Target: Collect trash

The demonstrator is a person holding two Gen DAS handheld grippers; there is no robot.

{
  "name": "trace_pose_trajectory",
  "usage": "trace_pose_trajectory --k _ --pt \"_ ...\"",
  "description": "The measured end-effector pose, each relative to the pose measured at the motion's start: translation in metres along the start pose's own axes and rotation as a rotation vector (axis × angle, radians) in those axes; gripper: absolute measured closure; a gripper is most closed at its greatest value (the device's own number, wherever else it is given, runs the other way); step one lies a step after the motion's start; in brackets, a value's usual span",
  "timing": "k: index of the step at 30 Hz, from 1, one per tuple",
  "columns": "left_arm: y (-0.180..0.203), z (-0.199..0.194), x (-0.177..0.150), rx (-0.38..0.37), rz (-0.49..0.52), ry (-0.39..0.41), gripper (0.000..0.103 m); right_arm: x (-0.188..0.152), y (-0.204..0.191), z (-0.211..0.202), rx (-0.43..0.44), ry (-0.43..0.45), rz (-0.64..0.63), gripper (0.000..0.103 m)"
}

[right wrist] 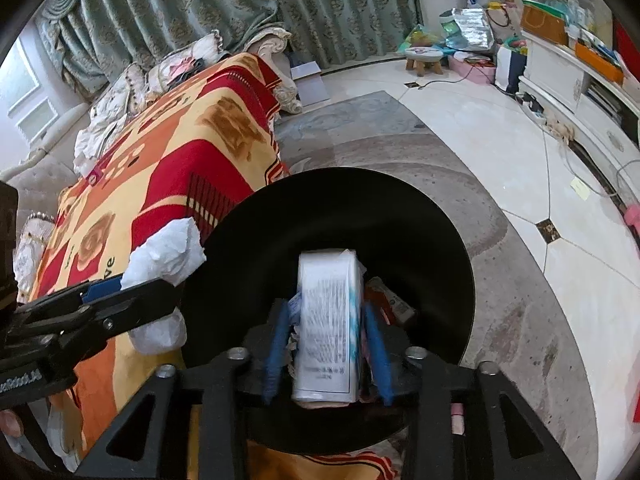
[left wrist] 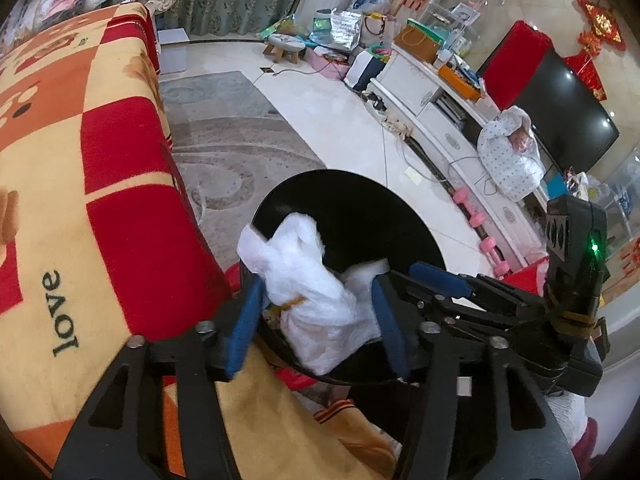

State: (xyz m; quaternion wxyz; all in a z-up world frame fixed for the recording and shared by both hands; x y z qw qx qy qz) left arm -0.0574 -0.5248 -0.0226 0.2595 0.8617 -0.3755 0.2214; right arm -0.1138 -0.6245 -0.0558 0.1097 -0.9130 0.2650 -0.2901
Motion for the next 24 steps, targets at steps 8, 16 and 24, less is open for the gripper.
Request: trace_pose_trajectory --k 8,16,24 --pt "-0.011 -0.015 -0.002 0.042 -0.010 0.028 0.040 0.000 -0.005 -0.015 -0.008 0.035 -0.001 0.060" --pt "-0.020 -0.044 -0.012 0.154 0.029 0.081 0.040 -0.003 -0.027 -0.034 -0.015 0.085 -0.034 0.045" --pt "-0.028 -0.081 -0.017 0.289 0.055 0.139 0.040 -0.006 -0.045 -0.052 -0.024 0.130 -0.052 0.042"
Point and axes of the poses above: each gripper's, at about its wrist camera, not at the fingertips, and z roughly the way its jaws point, y to its right, x to its top, the point moved 9 cm from there along z, roughly the way its jaws point, and after that the axes turned 9 degrees about z, right-handed, at the moved point
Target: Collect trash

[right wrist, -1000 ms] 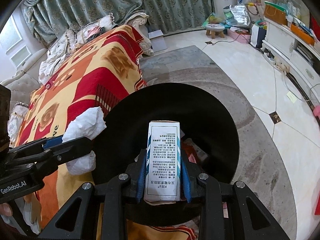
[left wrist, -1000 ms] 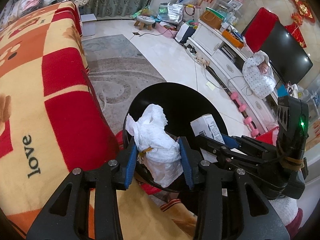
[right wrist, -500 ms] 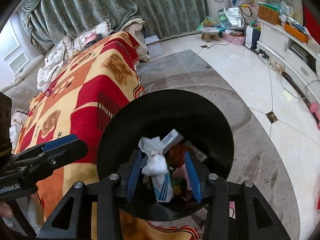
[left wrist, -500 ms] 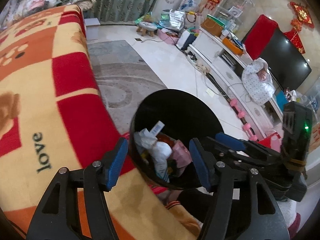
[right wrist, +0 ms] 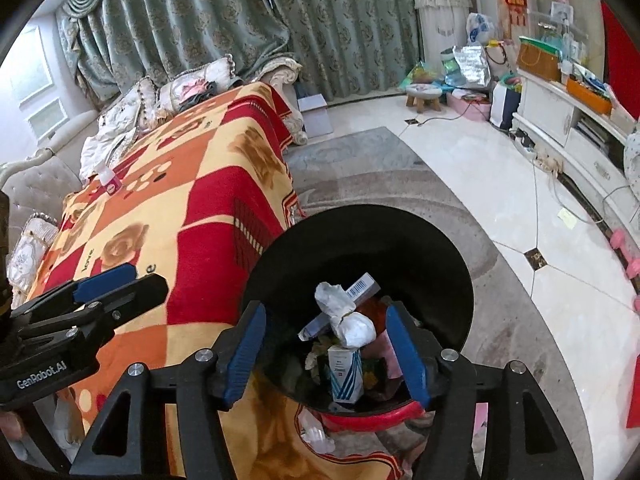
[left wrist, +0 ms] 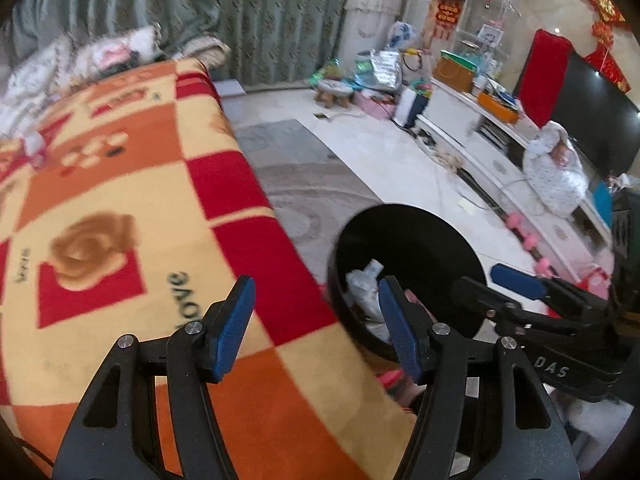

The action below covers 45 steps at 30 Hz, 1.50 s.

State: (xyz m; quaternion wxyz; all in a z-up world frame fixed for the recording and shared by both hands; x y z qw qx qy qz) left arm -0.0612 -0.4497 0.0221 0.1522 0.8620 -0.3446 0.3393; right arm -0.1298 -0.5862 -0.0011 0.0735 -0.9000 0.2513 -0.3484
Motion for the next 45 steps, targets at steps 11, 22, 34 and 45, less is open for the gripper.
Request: trace_pose_trajectory --k 11,22,34,45 --pt "-0.008 -0.049 0.005 0.037 0.038 0.118 0.040 0.011 -0.020 -0.040 -0.073 0.139 -0.027 0.037" --pt "-0.014 -0.076 0.010 0.065 0.047 0.186 0.040 0.016 -0.033 -0.066 -0.091 0.227 -0.035 0.030" --pt "-0.012 -0.084 0.013 0.056 0.034 0.214 0.040 0.021 -0.044 -0.084 -0.094 0.276 -0.056 0.028" --pt "-0.012 -0.086 0.014 0.046 0.028 0.214 0.040 0.023 -0.047 -0.092 -0.092 0.294 -0.063 0.022"
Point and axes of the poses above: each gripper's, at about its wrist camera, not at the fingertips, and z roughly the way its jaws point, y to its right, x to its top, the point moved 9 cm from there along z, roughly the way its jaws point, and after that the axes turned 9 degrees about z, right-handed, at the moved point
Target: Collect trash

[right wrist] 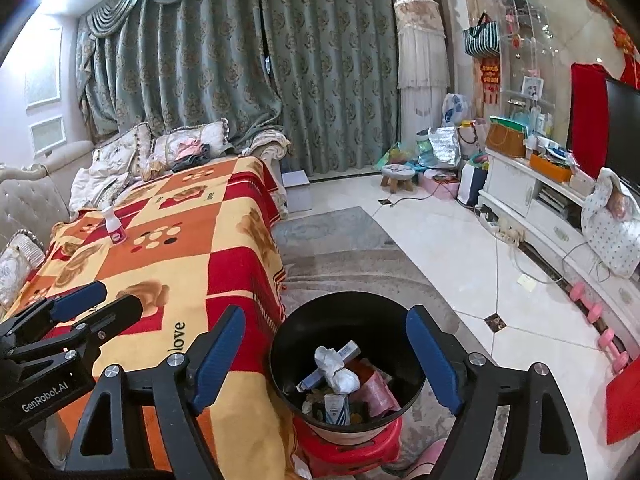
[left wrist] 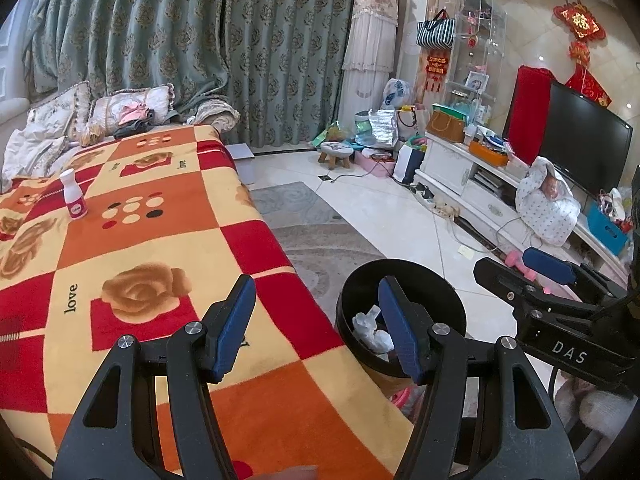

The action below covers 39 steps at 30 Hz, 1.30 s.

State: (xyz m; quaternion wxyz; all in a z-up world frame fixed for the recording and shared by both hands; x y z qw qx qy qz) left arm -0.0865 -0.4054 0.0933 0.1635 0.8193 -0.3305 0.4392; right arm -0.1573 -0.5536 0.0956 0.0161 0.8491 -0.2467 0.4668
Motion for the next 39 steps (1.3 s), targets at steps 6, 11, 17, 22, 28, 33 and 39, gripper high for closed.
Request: trace_pose_trajectory --k 6,11,17,22,28,33,39 --pt "0.002 -0.001 -0.001 -0.003 0.000 0.000 0.040 0.001 0.000 -0.001 -0.008 0.003 -0.007 0.022" --pt "0.001 -0.001 -0.001 -0.002 0.000 -0.001 0.040 0.000 0.002 -0.001 -0.013 -0.002 -0.004 0.022" --pt "0.003 -0.001 -0.003 -0.004 0.002 -0.002 0.040 -0.001 0.002 -0.001 -0.015 -0.009 -0.010 0.022" --pt "0.004 -0.001 -0.004 -0.004 -0.004 -0.004 0.040 -0.001 0.001 0.001 -0.017 -0.015 -0.014 0.022" --pt "0.004 0.000 -0.007 -0.006 -0.006 -0.005 0.040 -0.003 0.001 0.002 -0.018 -0.023 -0.017 0.022" --pt "0.005 0.000 -0.009 -0.008 -0.005 -0.009 0.040 -0.004 0.001 0.003 -0.018 -0.028 -0.020 0.022" --pt "0.006 0.000 -0.010 -0.009 -0.007 -0.010 0.040 -0.004 0.001 0.003 -0.018 -0.029 -0.022 0.022"
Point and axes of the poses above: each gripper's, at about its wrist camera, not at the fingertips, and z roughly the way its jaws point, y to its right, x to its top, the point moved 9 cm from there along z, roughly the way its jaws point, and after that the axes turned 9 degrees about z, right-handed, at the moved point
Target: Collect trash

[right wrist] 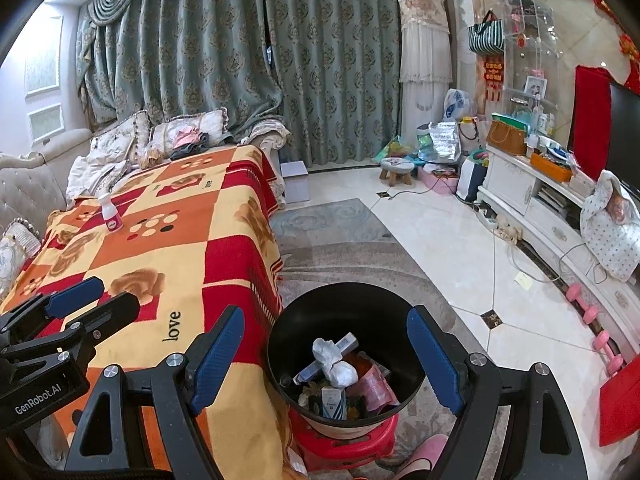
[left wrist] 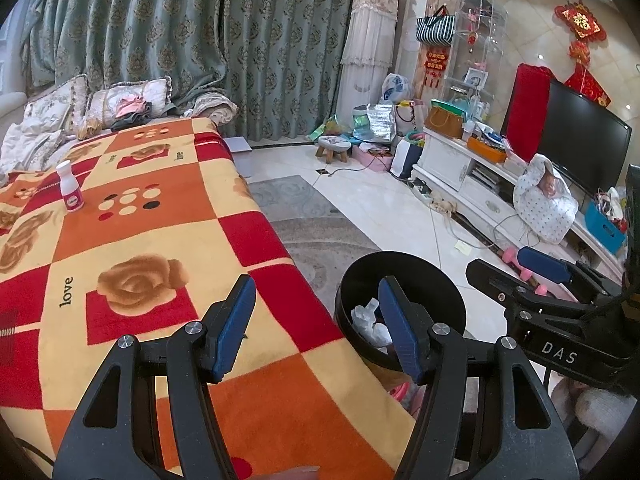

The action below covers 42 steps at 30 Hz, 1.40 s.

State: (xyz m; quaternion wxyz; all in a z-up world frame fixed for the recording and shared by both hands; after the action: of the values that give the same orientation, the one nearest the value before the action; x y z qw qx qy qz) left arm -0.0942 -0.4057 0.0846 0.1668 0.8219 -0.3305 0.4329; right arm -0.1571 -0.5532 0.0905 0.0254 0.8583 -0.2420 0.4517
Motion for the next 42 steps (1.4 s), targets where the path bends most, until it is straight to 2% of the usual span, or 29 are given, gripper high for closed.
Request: trace_pose_trajectory --k 36,42 --pt "-0.002 0.002 0.001 0.000 -0.002 -0.006 0.040 -0.008 0.002 0.009 -0.005 -0.033 0.002 0.022" --pt "-0.002 0.002 -0.008 -0.002 0.002 -0.010 0.040 -0.008 0.002 0.010 -0.004 -0.034 0.000 0.021"
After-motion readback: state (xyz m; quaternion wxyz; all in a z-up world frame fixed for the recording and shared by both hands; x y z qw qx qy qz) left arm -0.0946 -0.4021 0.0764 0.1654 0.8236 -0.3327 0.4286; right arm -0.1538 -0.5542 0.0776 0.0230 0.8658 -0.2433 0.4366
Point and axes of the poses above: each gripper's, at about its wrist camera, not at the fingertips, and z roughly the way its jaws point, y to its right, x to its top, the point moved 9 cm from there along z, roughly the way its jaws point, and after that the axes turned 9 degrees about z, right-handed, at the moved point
